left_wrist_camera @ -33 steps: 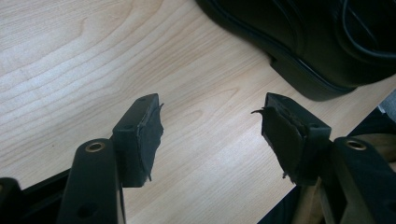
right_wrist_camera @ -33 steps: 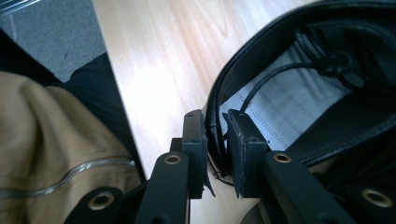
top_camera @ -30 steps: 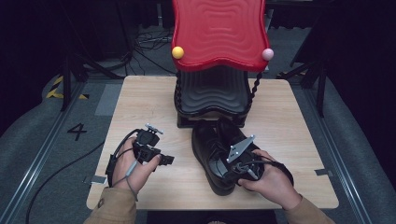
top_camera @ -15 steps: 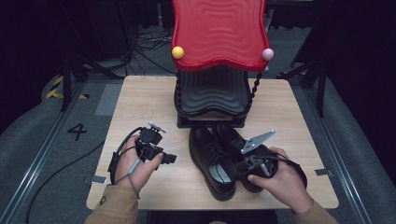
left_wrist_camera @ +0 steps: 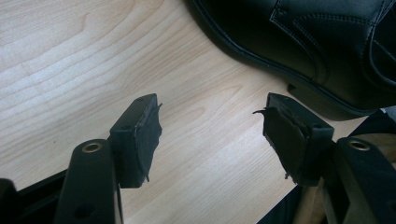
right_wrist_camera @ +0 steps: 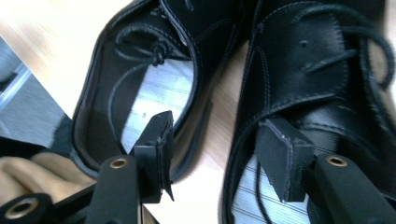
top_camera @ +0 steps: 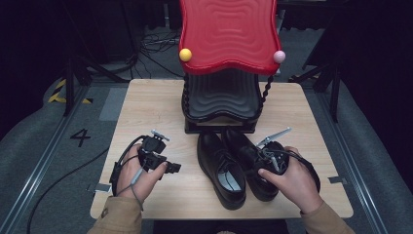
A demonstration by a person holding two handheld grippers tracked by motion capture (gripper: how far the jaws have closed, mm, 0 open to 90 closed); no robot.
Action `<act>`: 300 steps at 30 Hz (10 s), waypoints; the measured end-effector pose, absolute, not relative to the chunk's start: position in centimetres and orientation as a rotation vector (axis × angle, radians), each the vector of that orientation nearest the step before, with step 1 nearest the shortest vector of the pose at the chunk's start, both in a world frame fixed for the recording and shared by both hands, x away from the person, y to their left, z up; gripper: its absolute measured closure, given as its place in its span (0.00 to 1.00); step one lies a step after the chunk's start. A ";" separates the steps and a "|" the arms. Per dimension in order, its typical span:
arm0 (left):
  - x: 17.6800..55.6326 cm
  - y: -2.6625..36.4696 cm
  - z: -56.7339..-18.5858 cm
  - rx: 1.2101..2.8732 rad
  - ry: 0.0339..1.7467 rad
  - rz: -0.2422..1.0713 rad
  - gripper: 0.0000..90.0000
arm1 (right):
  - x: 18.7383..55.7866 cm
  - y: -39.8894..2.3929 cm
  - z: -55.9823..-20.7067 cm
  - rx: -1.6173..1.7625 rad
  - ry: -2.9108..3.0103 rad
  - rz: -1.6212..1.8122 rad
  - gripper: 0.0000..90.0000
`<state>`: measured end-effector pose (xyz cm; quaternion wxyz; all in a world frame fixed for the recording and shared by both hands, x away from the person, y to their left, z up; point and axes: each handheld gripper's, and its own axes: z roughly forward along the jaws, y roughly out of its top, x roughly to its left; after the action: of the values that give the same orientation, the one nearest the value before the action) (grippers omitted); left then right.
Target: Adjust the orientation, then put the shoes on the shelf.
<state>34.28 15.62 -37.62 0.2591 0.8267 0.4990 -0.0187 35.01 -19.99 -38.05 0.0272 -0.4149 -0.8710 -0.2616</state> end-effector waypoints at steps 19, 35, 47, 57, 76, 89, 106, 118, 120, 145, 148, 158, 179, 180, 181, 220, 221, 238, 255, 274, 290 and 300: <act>33.9 16.4 -38.2 2.229 1.399 -0.051 0.40 | 34.9 -17.8 -38.9 -1.378 -2.648 -0.681 0.47; 34.5 15.9 -38.3 2.240 1.384 -0.063 0.40 | 35.4 -15.5 -40.4 -1.491 -2.667 -0.612 0.55; 35.1 15.5 -38.3 2.249 1.359 -0.079 0.40 | 37.1 -14.3 -41.7 -1.534 -2.713 -0.498 0.78; 35.6 15.5 -38.2 2.239 1.351 -0.079 0.40 | 37.7 -14.8 -41.6 -1.474 -2.703 -0.483 0.81; 35.6 15.4 -38.0 2.239 1.348 -0.076 0.40 | 37.9 -14.7 -41.6 -1.434 -2.719 -0.438 0.85; 35.6 16.8 -37.8 2.203 1.368 -0.066 0.40 | 38.5 -14.9 -38.8 -1.520 -2.627 -0.390 0.91; 35.1 18.1 -37.0 2.157 1.385 -0.044 0.39 | 37.8 -17.0 -33.1 -1.514 -2.680 -0.276 0.90; 35.1 19.3 -37.0 2.128 1.409 -0.044 0.40 | 36.9 -17.8 -28.8 -1.458 -2.707 -0.234 0.91; 35.1 19.4 -37.1 2.125 1.407 -0.045 0.40 | 36.7 -17.7 -28.4 -1.455 -2.713 -0.231 0.90; 35.9 21.4 -38.4 2.087 1.463 -0.057 0.39 | 36.0 -19.4 -19.4 -1.446 -2.709 -0.380 0.90; 35.7 22.1 -38.5 2.073 1.486 -0.045 0.38 | 36.1 -19.4 -18.2 -1.444 -2.725 -0.387 0.90; 35.1 22.8 -38.9 2.061 1.521 -0.034 0.38 | 36.8 -19.5 -13.9 -1.458 -2.742 -0.424 0.90; 35.3 23.1 -38.9 2.055 1.512 -0.056 0.38 | 37.3 -18.5 -7.0 -1.457 -2.699 -0.511 0.90; 35.3 23.1 -39.0 2.053 1.511 -0.058 0.38 | 37.4 -18.4 -6.7 -1.464 -2.697 -0.520 0.90; 35.4 23.1 -39.0 2.056 1.508 -0.061 0.38 | 37.6 -18.3 -6.3 -1.472 -2.699 -0.525 0.91; 36.7 23.6 -39.3 2.065 1.469 -0.117 0.36 | 50.8 -11.7 1.5 -1.942 -2.587 -0.717 0.90; 36.7 23.7 -39.4 2.064 1.470 -0.118 0.36 | 51.1 -11.6 1.5 -1.951 -2.586 -0.733 0.90; 36.9 24.4 -39.9 2.047 1.478 -0.153 0.36 | 54.8 -9.6 1.3 -2.128 -2.552 -0.831 0.90; 36.7 24.5 -39.7 2.036 1.470 -0.155 0.36 | 56.6 -7.9 -2.3 -2.180 -2.537 -0.881 0.89; 36.8 24.1 -39.7 2.049 1.471 -0.152 0.36 | 57.4 -7.8 -5.8 -2.216 -2.479 -0.901 0.89; 36.8 23.9 -39.8 2.054 1.467 -0.155 0.36 | 57.8 -7.5 -7.3 -2.192 -2.459 -0.897 0.80; 36.8 23.3 -39.6 2.065 1.465 -0.151 0.36 | 56.8 -8.8 -7.3 -2.117 -2.460 -0.868 0.56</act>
<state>36.82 23.29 -39.63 0.2980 0.7772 0.5513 -0.0568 56.81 -8.82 -7.34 -0.1088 -0.6265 -0.7278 -0.2568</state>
